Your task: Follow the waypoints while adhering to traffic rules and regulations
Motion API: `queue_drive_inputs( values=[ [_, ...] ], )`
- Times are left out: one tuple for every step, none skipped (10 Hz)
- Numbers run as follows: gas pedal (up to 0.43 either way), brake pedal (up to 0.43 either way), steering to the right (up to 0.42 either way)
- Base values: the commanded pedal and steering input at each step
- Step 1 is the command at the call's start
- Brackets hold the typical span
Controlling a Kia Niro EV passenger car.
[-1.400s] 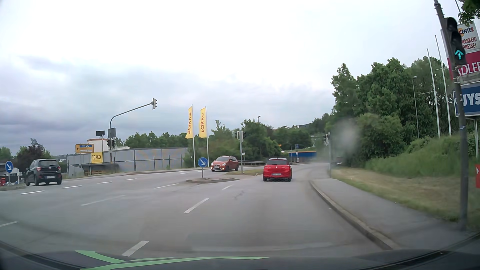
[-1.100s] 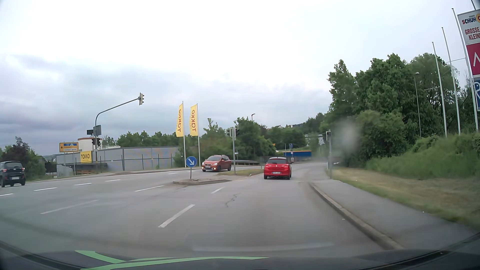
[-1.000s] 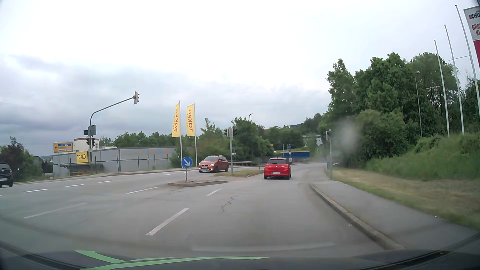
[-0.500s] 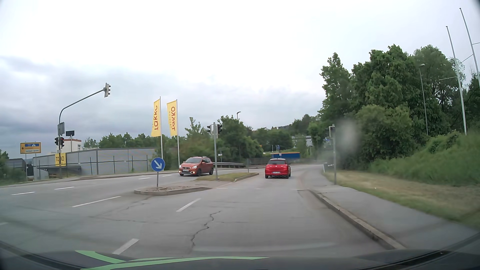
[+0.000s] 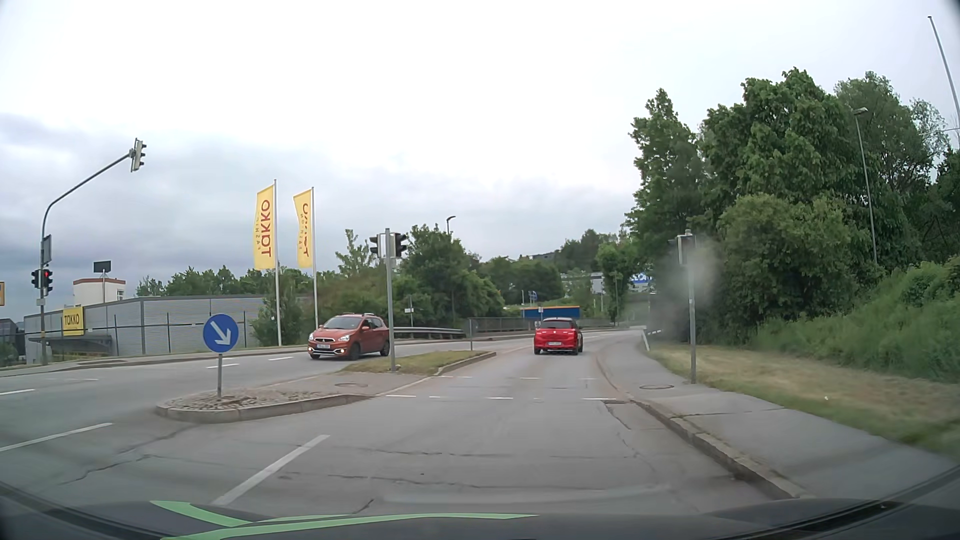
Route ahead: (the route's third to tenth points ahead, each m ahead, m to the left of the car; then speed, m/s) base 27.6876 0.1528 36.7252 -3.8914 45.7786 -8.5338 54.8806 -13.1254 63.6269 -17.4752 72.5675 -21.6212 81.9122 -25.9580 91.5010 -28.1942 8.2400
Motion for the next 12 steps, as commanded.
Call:
queue_drive_inputs(
  values=[
    [0.197, 0.000, 0.042],
    [0.197, 0.000, 0.041],
    [0.197, 0.000, 0.041],
    [0.197, 0.000, 0.040],
    [0.169, 0.000, 0.039],
    [0.169, 0.000, 0.038],
    [0.169, 0.000, 0.038],
    [0.169, 0.000, 0.038],
    [0.169, 0.000, 0.038],
    [0.169, 0.000, 0.038],
    [0.157, 0.000, 0.038],
    [0.150, 0.000, 0.037]
  ],
)
